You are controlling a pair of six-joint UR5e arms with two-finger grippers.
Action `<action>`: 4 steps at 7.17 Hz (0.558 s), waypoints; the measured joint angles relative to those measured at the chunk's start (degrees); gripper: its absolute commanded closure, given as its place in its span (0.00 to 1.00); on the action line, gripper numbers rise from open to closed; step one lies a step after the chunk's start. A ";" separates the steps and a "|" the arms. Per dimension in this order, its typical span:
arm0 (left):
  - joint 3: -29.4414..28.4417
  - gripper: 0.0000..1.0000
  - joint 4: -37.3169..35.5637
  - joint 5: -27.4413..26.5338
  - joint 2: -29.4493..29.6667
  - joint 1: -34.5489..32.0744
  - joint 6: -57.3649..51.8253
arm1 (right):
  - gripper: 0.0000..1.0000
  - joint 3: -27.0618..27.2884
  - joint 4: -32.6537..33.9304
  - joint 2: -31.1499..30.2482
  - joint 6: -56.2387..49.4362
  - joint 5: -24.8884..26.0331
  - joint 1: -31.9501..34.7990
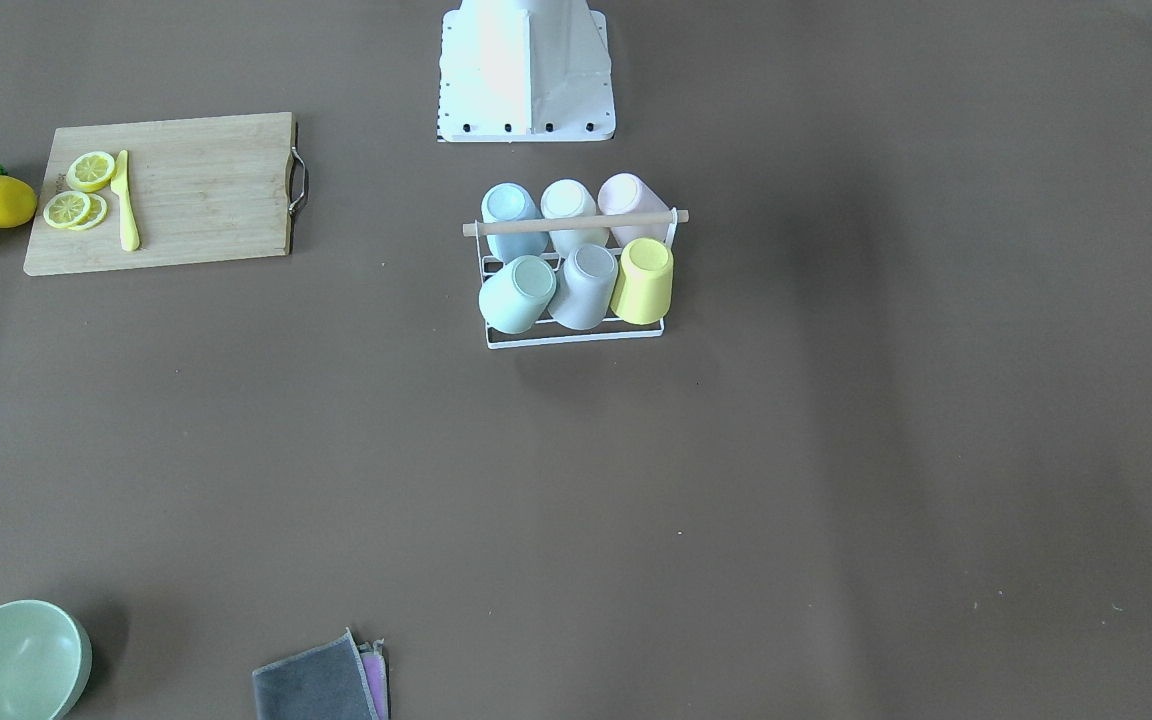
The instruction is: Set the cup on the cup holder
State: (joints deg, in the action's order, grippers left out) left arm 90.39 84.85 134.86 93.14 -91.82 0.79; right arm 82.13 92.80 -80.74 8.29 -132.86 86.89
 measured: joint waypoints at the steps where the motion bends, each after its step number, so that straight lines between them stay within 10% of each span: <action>1: 0.13 0.03 -0.02 0.05 -0.29 -0.05 0.00 | 0.00 -0.20 -0.10 -0.02 -0.02 -0.01 -0.02; 4: 2.70 0.03 0.12 0.29 -3.23 -0.29 0.00 | 0.00 -0.36 -0.16 -0.03 -0.03 -0.03 -0.05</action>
State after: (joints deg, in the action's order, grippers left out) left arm 93.09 84.97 135.15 89.91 -92.10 0.79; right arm 81.77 92.64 -80.77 8.26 -132.89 86.84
